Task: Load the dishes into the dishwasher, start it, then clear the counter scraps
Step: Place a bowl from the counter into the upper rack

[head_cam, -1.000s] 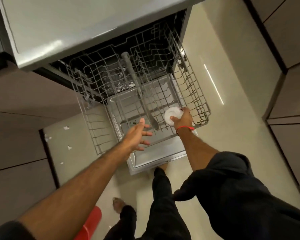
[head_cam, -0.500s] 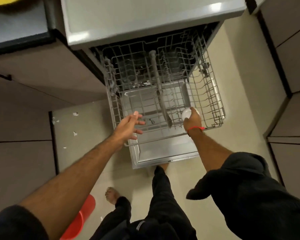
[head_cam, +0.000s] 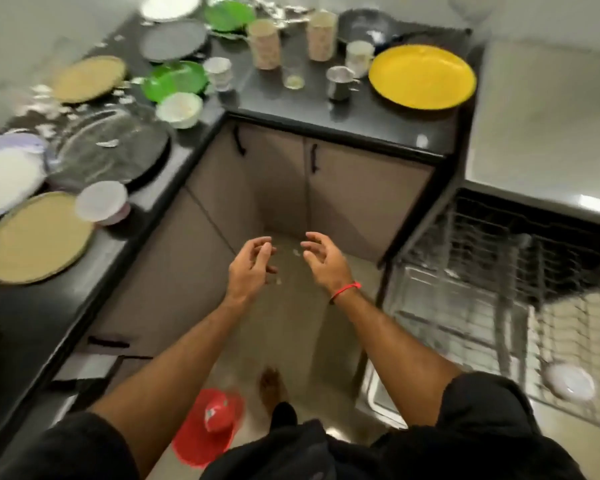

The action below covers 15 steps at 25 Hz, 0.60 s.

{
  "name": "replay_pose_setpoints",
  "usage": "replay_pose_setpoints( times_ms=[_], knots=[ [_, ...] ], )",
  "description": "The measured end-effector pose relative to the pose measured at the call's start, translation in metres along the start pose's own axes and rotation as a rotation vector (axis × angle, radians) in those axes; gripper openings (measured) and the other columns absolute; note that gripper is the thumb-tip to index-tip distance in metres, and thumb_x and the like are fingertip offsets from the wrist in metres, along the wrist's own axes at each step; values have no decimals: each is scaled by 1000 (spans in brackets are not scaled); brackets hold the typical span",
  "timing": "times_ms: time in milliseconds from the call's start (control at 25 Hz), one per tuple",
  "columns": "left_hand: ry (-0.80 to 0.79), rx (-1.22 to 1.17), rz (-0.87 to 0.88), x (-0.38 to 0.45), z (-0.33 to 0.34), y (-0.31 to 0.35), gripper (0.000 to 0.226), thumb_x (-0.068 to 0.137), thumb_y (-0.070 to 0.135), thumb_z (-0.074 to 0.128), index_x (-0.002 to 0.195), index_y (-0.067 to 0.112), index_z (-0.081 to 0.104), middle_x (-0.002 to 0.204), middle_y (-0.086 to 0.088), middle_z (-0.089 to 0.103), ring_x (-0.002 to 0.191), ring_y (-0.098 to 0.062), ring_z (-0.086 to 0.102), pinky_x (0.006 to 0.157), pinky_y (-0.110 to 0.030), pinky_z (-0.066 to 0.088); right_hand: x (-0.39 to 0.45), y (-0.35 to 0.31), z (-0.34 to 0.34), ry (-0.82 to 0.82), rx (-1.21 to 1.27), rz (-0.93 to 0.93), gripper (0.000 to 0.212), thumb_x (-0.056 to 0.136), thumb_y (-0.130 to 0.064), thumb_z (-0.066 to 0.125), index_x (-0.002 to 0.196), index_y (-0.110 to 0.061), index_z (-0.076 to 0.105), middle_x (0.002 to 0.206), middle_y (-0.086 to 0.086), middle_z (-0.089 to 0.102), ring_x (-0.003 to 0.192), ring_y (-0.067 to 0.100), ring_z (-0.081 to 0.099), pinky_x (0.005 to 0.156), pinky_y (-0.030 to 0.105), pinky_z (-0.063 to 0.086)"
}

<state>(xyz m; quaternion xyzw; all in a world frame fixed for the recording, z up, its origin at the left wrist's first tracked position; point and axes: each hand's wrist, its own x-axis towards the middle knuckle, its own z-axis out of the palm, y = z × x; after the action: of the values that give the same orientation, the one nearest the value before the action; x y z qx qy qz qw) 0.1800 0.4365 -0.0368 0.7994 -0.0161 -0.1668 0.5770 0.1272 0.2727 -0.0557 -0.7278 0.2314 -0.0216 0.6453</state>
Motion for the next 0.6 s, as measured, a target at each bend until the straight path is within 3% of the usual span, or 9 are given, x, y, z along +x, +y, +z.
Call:
replay_pose_setpoints(
  times_ms=[160, 280, 360, 440, 600],
  knots=[
    [308, 8, 71, 29, -149, -4, 12, 102, 21, 58, 113, 23, 63, 103, -7, 71, 75, -25, 70, 55, -21, 52, 20, -78, 142, -225, 37, -63, 42, 94, -1, 58, 134, -11, 51, 120, 9, 65, 110, 11, 62, 99, 35, 52],
    [500, 122, 68, 36, -226, -23, 20, 99, 26, 60, 117, 21, 64, 104, -3, 70, 88, -24, 69, 77, -38, 59, 30, -109, 215, -347, 25, -91, 45, 94, -1, 58, 137, -14, 49, 126, 10, 63, 113, 15, 61, 97, 43, 53],
    [592, 175, 35, 41, -261, -34, 28, 97, 21, 63, 125, 16, 63, 121, -7, 60, 102, -23, 64, 89, -34, 55, 31, -122, 243, -388, 15, -87, 47, 95, -2, 57, 139, -16, 48, 130, 9, 61, 112, 12, 61, 96, 40, 54],
    [596, 249, 36, 51, -282, -40, 39, 95, 19, 66, 134, 16, 59, 136, -11, 44, 116, -26, 56, 99, -35, 51, 33, -132, 258, -398, 10, -82, 48, 96, -2, 55, 141, -16, 47, 132, 8, 59, 109, 8, 60, 94, 37, 54],
    [458, 514, -99, 79, -292, -40, 49, 94, 32, 69, 140, 32, 54, 159, -15, 19, 139, -39, 29, 111, -51, 37, 41, -137, 264, -373, -11, -61, 47, 96, -7, 56, 140, -23, 48, 131, 2, 61, 120, 14, 59, 97, 38, 54]
  ],
)
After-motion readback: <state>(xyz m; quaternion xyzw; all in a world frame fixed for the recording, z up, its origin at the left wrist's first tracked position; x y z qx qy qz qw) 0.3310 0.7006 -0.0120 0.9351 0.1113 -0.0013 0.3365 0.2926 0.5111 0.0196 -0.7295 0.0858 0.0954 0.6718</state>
